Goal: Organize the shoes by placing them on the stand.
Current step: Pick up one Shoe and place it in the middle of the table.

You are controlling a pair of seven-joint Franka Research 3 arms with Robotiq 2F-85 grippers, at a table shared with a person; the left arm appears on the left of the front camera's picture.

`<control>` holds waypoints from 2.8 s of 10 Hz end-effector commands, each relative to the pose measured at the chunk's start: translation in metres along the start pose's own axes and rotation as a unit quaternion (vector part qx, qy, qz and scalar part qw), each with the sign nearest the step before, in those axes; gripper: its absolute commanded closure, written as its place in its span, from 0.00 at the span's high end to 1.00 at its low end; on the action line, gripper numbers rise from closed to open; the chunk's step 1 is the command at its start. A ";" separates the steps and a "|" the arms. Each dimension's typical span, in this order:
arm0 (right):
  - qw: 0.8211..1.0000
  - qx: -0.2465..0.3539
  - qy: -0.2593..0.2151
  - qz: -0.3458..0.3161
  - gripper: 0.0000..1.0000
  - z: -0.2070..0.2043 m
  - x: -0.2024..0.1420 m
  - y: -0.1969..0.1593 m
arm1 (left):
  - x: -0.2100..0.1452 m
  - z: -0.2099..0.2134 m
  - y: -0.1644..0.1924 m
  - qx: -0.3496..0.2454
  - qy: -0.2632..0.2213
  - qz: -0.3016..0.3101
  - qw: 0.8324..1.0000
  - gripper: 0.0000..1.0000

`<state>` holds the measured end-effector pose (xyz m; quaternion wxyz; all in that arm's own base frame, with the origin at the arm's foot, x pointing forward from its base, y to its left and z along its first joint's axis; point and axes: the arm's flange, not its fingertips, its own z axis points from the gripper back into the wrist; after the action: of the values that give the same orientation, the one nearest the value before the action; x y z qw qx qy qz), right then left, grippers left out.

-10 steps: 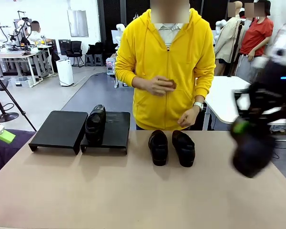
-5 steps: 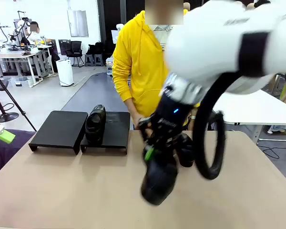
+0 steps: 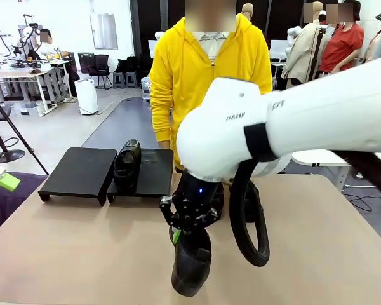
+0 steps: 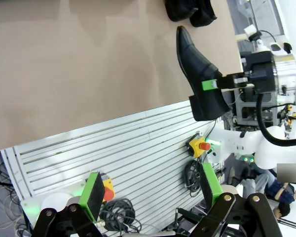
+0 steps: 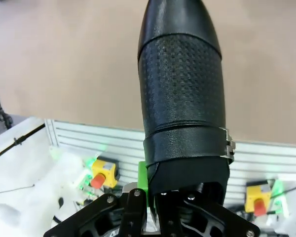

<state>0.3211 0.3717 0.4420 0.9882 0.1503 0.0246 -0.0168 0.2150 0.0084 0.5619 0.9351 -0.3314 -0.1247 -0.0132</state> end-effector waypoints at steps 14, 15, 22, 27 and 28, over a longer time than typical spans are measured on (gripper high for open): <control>0.995 0.102 -0.002 -0.023 1.00 0.051 0.037 -0.057 | 0.000 0.002 0.000 -0.009 0.001 -0.004 1.000 1.00; 0.993 0.119 0.023 -0.013 1.00 0.097 0.032 -0.090 | 0.000 0.002 0.000 -0.009 0.001 -0.004 1.000 1.00; 0.975 0.199 -0.021 -0.096 1.00 0.224 -0.071 -0.354 | 0.000 0.002 0.000 -0.009 0.001 -0.004 1.000 1.00; 0.972 0.206 -0.033 -0.111 1.00 0.220 -0.087 -0.377 | 0.000 0.002 0.000 -0.009 0.001 -0.004 1.000 1.00; 0.972 0.206 -0.033 -0.111 1.00 0.220 -0.087 -0.377 | 0.000 0.002 0.000 -0.009 0.001 -0.004 1.000 1.00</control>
<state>0.2221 -0.0521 0.5348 0.9288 0.3444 -0.0038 -0.1368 0.2149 0.0087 0.5625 0.9350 -0.3317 -0.1247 -0.0134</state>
